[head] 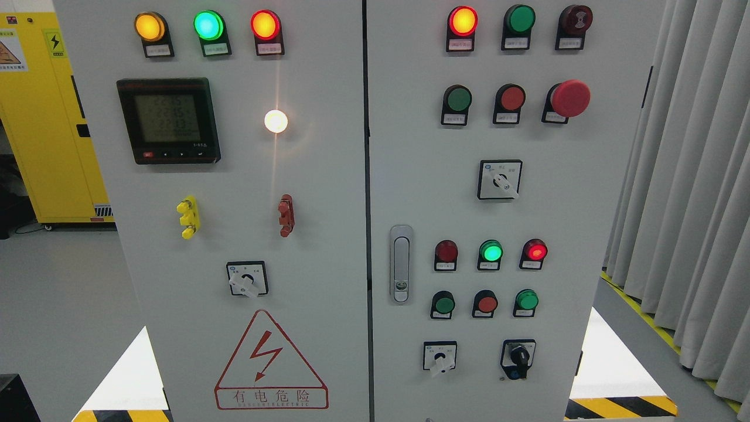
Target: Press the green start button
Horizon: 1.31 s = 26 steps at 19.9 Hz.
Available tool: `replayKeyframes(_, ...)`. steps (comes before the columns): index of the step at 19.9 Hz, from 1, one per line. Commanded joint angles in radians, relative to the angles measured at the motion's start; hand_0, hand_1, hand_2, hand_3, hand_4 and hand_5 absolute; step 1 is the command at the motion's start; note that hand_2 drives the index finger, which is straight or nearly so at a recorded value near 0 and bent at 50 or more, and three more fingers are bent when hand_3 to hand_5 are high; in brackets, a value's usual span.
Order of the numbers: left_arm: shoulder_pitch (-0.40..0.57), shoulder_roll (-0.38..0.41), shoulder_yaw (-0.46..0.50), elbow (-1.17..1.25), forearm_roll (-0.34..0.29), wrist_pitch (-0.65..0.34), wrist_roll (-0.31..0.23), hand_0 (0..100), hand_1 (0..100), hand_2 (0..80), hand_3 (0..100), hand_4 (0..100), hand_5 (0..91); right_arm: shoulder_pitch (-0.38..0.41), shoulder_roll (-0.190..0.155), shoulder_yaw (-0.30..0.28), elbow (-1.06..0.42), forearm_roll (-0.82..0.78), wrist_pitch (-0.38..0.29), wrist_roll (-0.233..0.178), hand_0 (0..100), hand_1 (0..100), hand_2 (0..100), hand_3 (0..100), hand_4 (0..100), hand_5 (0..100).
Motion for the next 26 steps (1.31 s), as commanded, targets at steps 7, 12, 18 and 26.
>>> replayKeyframes(7,0.001,0.000,0.000,0.000,0.000,0.001,0.000,12,56,0.0,0,0,0.0,0.006,0.001,-0.002,-0.001,0.000,0.001,0.000,44,62,0,10,19,12)
replayKeyframes(12,0.000,0.000,0.000,0.000,0.000,0.001,0.000,12,56,0.0,0,0,0.0,0.006,0.001,-0.004,-0.001,0.000,0.001,0.000,44,62,0,10,20,12)
replayKeyframes(18,0.001,0.000,0.000,0.000,0.000,0.001,0.000,12,56,0.0,0,0,0.0,0.006,0.001,-0.004,-0.001,0.000,0.001,0.000,44,62,0,11,20,12)
replayKeyframes(26,0.000,0.000,0.000,0.000,0.000,0.001,0.000,12,56,0.0,0,0,0.0,0.006,0.001,-0.005,-0.001,0.002,0.001,0.000,44,63,0,11,21,13)
